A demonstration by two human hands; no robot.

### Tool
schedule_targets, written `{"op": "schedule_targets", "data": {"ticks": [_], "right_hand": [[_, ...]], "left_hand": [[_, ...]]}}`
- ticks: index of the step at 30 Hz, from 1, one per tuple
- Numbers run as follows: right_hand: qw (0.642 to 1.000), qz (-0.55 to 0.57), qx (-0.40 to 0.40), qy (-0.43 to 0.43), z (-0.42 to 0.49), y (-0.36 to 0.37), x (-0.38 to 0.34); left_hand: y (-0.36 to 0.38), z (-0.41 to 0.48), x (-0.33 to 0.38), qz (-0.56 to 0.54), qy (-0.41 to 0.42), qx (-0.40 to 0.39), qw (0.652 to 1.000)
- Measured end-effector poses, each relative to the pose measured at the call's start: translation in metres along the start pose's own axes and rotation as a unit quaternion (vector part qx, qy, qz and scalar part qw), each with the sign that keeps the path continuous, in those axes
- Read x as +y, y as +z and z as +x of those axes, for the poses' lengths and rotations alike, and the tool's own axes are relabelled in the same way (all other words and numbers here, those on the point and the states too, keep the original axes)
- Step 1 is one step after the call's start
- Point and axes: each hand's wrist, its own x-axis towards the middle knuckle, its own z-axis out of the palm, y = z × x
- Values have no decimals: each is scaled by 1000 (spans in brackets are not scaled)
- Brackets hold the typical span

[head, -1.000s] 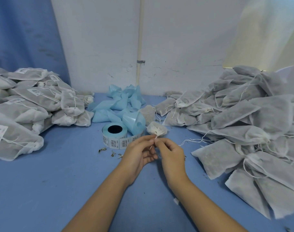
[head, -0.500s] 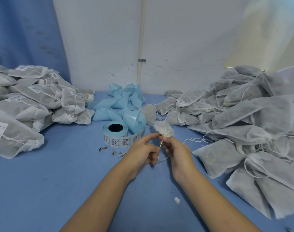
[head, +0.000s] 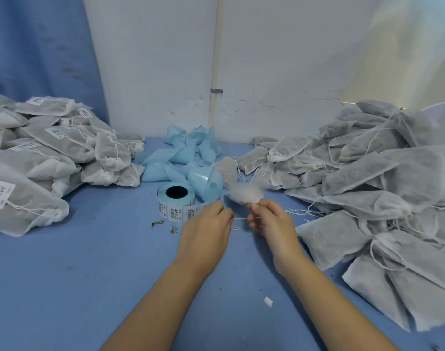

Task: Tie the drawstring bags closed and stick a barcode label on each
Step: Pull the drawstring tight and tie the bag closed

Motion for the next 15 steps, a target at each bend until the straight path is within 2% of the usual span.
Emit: {"op": "schedule_targets", "data": {"ticks": [4, 7, 11, 15], "right_hand": [[977, -192, 15, -95, -1, -4, 4], [942, -301, 14, -147, -1, -5, 7], [903, -383, 21, -191, -3, -6, 11], [844, -444, 60, -296, -8, -5, 12]], "left_hand": [[-7, 1, 10, 54, 55, 50, 996], [-6, 1, 11, 36, 62, 52, 996], [6, -2, 11, -99, 50, -7, 994], [6, 0, 19, -298, 17, -15, 954]]}}
